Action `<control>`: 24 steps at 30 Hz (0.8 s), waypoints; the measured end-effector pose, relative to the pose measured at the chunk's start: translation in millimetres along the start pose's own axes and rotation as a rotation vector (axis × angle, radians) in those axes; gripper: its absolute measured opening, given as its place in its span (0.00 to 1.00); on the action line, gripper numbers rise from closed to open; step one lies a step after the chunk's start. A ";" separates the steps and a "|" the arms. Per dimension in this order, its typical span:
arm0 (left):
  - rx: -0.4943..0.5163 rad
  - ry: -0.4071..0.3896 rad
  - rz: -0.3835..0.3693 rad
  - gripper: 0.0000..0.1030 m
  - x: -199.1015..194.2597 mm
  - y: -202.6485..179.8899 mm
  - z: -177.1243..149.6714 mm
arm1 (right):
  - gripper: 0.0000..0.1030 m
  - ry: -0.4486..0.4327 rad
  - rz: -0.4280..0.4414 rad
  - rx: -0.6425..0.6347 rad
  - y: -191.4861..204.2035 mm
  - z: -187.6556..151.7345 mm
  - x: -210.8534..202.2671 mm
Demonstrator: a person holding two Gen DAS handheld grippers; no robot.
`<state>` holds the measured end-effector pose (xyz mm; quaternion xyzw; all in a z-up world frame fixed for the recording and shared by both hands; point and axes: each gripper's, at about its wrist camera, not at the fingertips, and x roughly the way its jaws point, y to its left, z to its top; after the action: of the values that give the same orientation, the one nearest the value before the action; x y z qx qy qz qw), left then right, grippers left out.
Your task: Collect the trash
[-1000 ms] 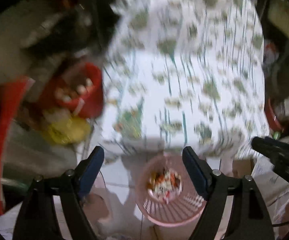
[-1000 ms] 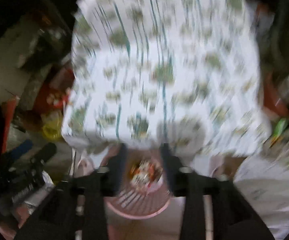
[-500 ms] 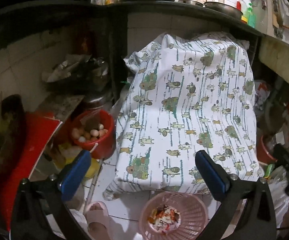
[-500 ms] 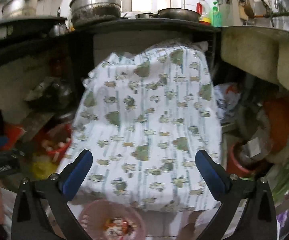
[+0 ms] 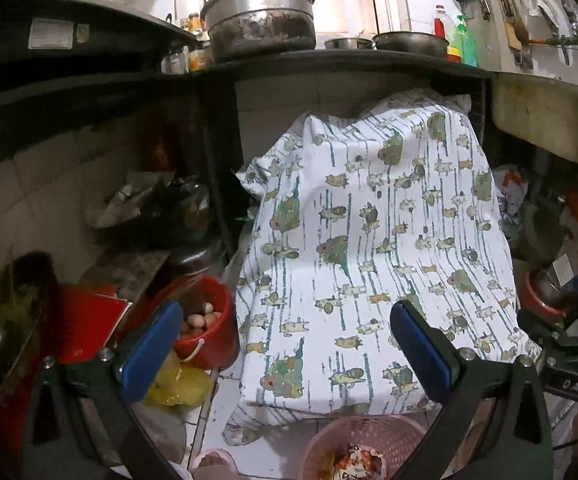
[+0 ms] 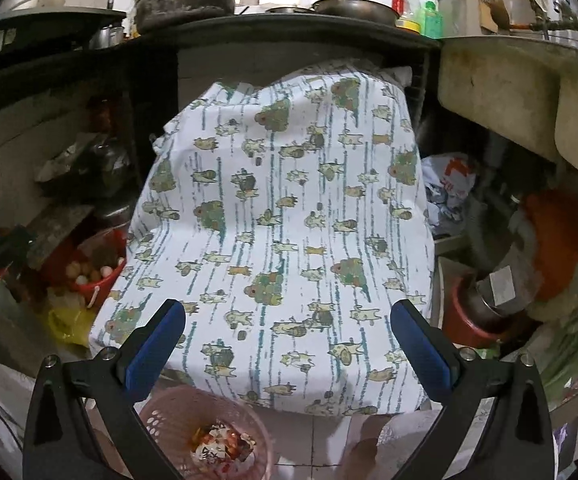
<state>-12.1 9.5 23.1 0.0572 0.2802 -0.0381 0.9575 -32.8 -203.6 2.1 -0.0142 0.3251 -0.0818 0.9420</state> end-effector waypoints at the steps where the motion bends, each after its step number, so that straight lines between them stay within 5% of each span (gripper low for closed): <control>1: -0.003 0.005 -0.003 1.00 0.5 -0.4 -0.4 | 1.00 0.001 -0.003 0.002 -0.9 0.0 0.3; 24: -0.049 0.079 -0.039 1.00 12.4 -4.3 -6.8 | 1.00 -0.011 -0.015 -0.006 2.9 -0.1 2.9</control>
<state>-5.8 5.5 10.3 0.0296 0.3196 -0.0478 0.9459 -30.2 -201.1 0.1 -0.0199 0.3203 -0.0877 0.9430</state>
